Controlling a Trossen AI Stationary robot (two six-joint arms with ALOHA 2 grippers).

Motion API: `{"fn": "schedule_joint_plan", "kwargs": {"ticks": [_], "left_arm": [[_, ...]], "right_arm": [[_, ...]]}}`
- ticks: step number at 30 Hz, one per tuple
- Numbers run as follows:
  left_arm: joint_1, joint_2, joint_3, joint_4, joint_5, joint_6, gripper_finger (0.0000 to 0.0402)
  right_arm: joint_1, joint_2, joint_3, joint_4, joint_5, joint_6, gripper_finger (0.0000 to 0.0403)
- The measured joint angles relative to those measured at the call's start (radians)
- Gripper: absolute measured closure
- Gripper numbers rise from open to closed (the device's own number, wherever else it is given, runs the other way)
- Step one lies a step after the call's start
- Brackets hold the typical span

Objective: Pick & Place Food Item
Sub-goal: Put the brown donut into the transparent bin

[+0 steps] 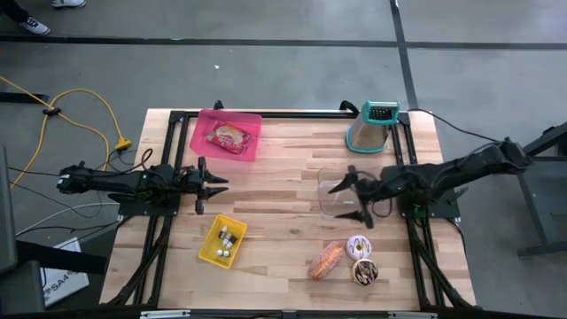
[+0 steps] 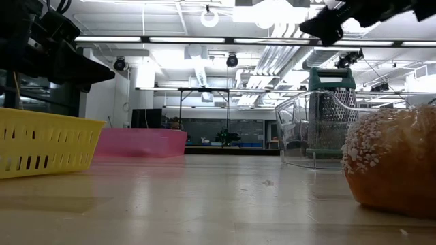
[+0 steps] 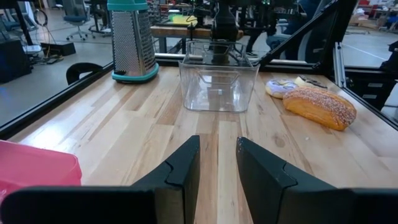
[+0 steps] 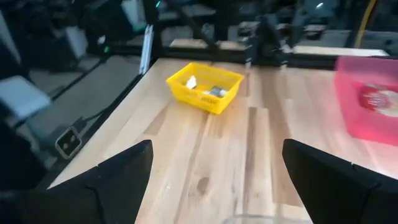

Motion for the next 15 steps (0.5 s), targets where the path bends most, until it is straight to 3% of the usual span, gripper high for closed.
{"fn": "schedule_joint_plan", "kwargs": {"ticks": [10,15], "left_arm": [[0.000,0.000,0.000,0.000,0.000,0.000,0.0302],[0.000,0.000,0.000,0.001,0.000,0.000,0.0302]], "right_arm": [[0.099,0.299,0.190,-0.074,0.004,-0.081,0.0055],[0.190,0.368,0.233,-0.149,0.121,-0.149,0.0055]]}}
